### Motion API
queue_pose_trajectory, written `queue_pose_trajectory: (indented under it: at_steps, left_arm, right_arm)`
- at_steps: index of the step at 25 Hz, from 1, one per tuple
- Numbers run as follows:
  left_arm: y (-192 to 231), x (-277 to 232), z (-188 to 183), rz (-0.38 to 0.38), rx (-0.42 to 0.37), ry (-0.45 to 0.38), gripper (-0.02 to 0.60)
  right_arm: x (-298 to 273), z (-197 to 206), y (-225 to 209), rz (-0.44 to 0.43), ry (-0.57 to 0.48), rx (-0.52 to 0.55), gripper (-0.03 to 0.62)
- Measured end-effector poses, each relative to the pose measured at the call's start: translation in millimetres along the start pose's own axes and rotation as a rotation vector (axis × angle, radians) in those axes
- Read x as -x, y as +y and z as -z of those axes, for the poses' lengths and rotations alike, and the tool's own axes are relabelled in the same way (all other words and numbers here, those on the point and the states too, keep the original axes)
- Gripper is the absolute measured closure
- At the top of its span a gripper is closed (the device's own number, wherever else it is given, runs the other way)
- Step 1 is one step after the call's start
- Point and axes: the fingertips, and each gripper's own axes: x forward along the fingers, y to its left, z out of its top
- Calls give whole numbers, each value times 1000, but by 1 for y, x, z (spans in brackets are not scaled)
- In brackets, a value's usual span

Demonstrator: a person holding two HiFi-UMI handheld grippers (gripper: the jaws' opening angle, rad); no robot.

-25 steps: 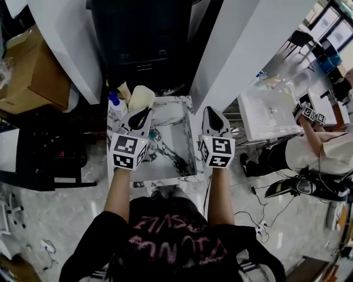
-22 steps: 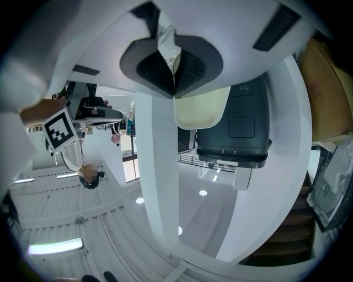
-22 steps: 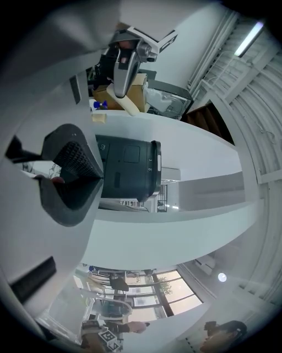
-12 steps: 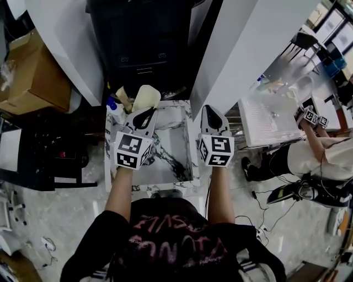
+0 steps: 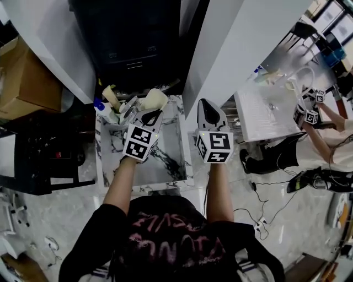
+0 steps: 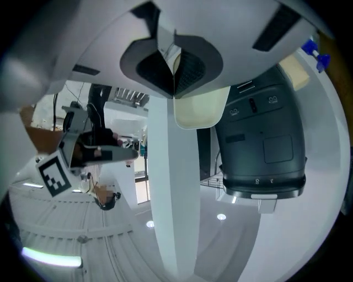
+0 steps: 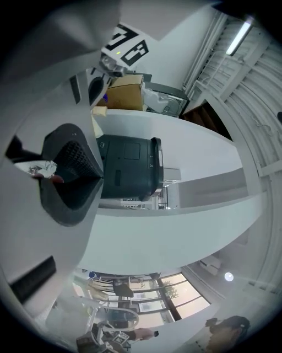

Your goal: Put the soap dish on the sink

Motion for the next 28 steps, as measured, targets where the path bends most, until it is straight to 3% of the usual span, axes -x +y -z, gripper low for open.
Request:
queue_pose_trajectory:
  at_steps: [4, 14, 28]
  left_arm:
    - [-1, -36, 40, 44, 1, 138, 561]
    - [0, -96, 116, 140, 11, 353, 561]
    - [-10, -132, 159, 243, -43, 490, 560]
  right_arm:
    - [-6, 7, -13, 12, 12, 7, 585]
    - [-21, 30, -44, 48, 42, -14, 585]
    - [-34, 56, -68, 70, 96, -21, 585]
